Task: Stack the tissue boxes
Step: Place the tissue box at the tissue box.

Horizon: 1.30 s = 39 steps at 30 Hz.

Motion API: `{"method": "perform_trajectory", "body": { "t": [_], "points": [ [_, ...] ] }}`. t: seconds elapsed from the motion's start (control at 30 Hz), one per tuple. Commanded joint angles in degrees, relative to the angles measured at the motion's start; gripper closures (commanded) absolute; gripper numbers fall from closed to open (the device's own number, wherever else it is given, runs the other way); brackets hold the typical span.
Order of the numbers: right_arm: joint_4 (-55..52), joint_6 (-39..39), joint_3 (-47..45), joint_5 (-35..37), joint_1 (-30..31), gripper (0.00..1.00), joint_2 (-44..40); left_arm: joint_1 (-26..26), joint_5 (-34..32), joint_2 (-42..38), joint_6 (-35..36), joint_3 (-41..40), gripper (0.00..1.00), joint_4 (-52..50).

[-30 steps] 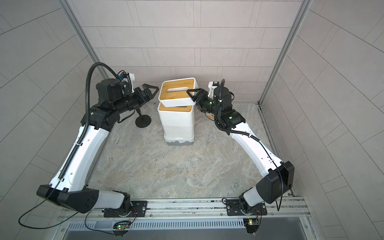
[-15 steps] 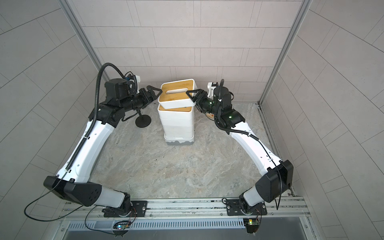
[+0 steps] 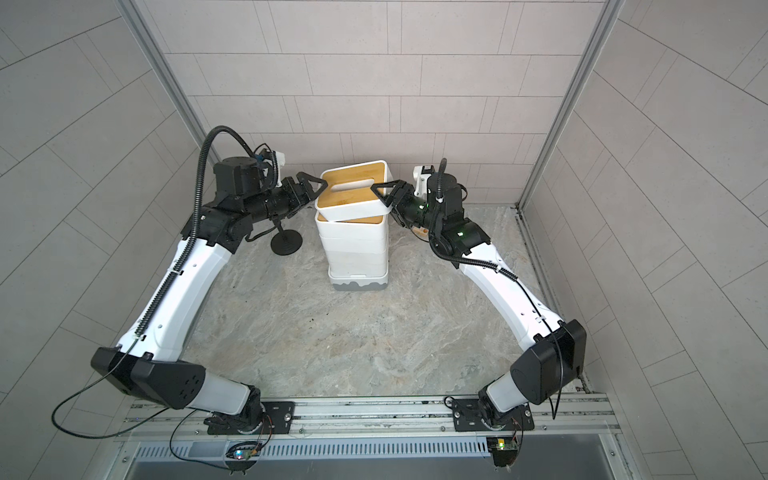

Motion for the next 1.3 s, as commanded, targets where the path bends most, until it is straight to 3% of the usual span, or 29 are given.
{"method": "perform_trajectory", "body": {
  "t": [0.0,0.67,1.27],
  "points": [
    [2.28,-0.45,3.47,-2.37,-0.23,0.56,0.28,-0.44,1.2,0.8,0.19,2.33,0.18,0.8],
    [-11.57,-9.24,8.51,-5.28,-1.62,0.31,0.53,-2.05,-0.68,4.99,3.64,6.56,0.24,-4.26],
    [-24.59,-18.4,12.69,-6.52,-2.67,0.14,1.12,-3.29,-3.08,8.17,6.49,9.81,0.32,-8.83]
  ]
}}
